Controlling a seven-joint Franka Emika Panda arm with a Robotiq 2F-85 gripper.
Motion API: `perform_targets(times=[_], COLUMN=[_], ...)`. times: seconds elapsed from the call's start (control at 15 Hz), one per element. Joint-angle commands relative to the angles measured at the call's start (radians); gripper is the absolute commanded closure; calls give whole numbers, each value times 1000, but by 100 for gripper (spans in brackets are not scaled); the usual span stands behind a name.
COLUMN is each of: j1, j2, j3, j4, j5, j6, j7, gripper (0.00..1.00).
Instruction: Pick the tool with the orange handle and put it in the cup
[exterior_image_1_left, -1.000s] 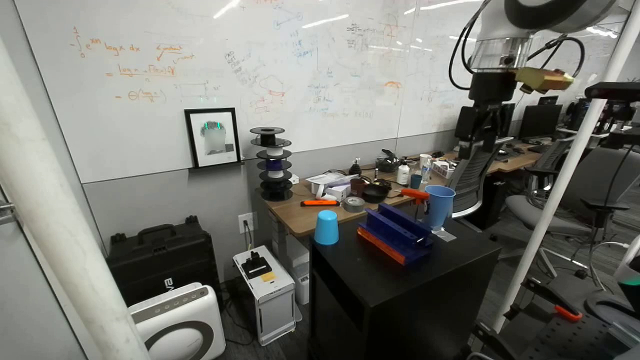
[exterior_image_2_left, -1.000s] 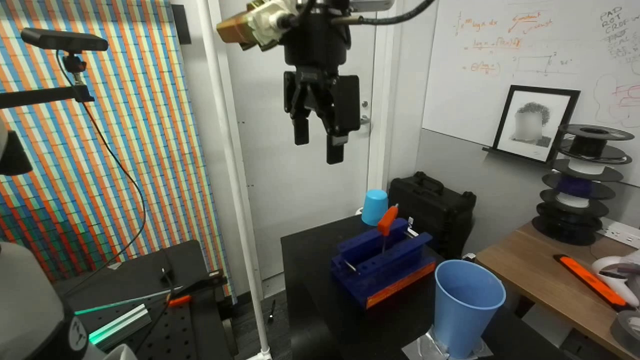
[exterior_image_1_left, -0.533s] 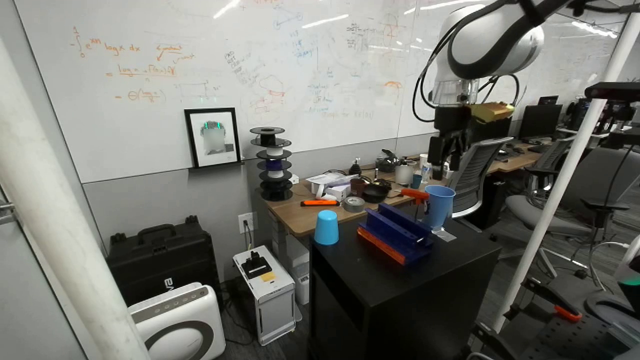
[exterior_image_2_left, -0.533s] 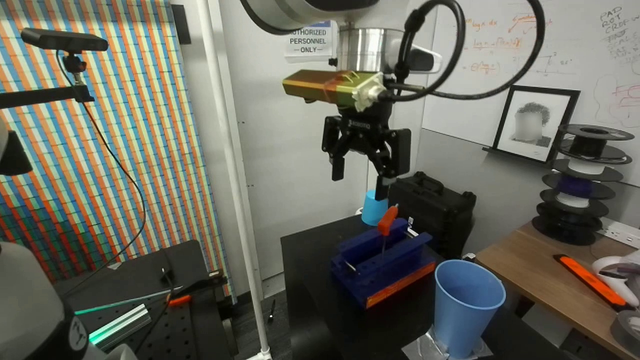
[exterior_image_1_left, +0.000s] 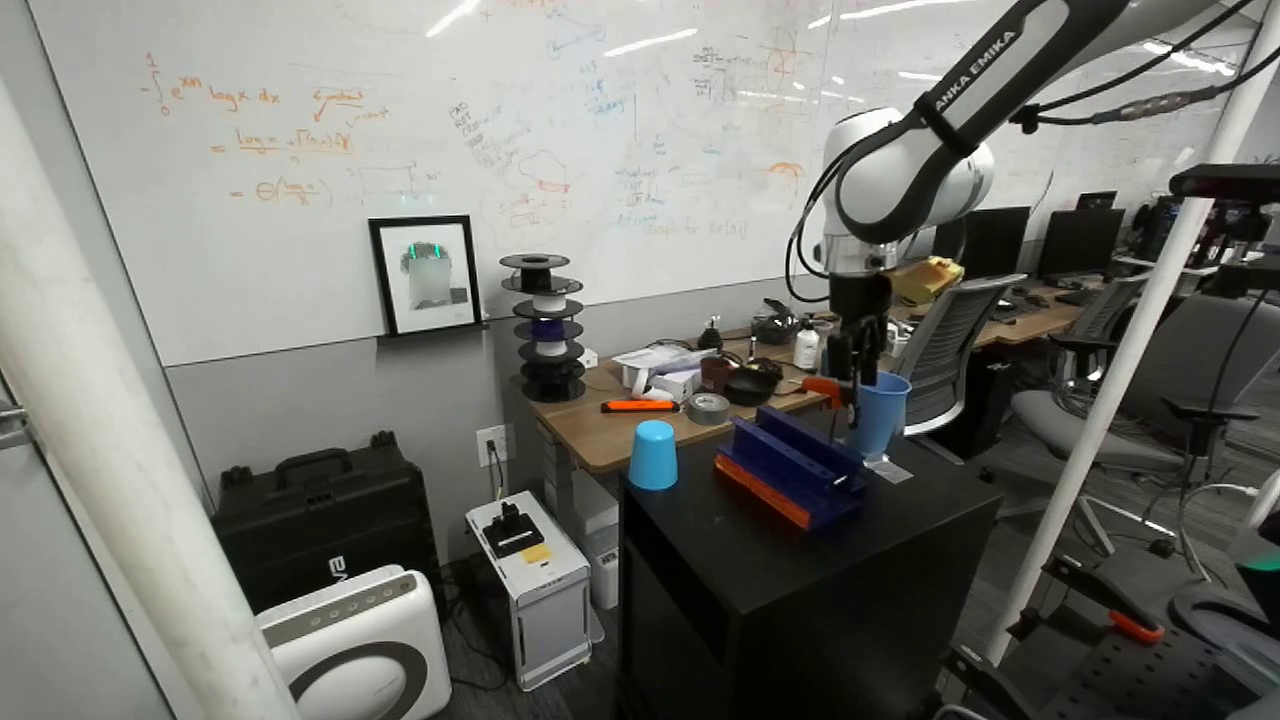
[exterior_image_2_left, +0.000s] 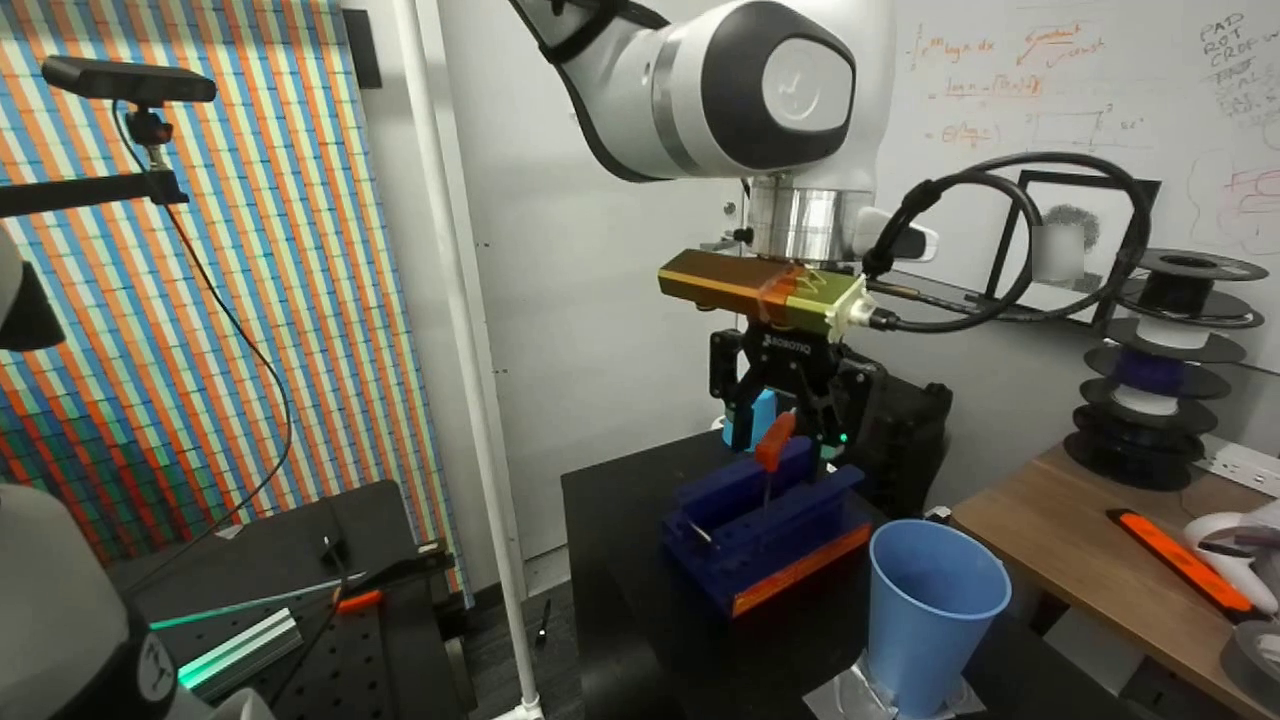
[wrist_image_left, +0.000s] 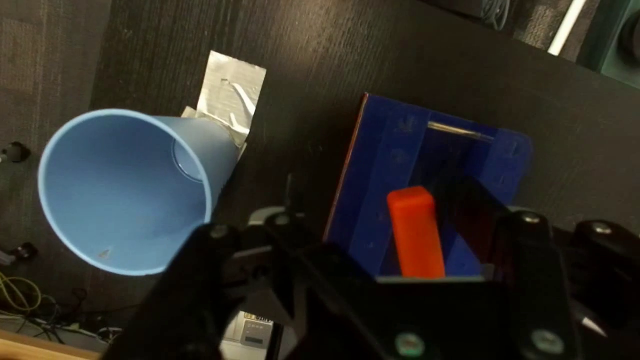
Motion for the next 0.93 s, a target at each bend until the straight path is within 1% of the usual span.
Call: perform_targets(times=[0.0, 0.13, 0.33, 0.4, 0.47, 0.6, 0.73, 0.87], j1=[-9, -12, -10, -9, -9, -12, -19, -32], j2=[60, 62, 13, -17, -56, -131, -217, -299], j3=[11, 16, 24, 25, 25, 24, 8, -14], j4=[42, 38, 9, -7, -28, -56, -78, -83], j5=[-4, 9, 12, 9, 10, 23, 25, 28], j6=[56, 75, 78, 78, 74, 30, -13, -33], j7=[-42, -62, -84, -86, -87, -106, -100, -85], gripper=[58, 72, 94, 95, 91, 91, 91, 91])
